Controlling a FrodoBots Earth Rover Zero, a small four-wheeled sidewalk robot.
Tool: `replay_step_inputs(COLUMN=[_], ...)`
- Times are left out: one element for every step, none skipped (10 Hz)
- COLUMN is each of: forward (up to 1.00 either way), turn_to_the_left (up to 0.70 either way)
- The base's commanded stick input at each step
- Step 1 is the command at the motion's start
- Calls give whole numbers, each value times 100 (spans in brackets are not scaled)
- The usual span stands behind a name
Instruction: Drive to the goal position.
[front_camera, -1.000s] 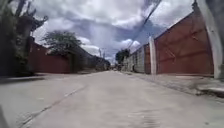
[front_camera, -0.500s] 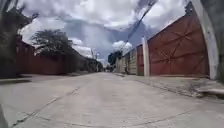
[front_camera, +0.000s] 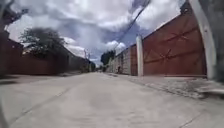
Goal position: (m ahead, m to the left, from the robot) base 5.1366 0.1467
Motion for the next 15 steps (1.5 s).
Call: replay_step_inputs(forward=[70, 70, 70, 70, 70, 70, 70, 70, 70, 70, 70, 70, 70, 70, 70], turn_to_the_left=[-3, 0, 0, 0, 0, 0, 0, 0, 0, 0, 0, 0, 0, 0, 0])
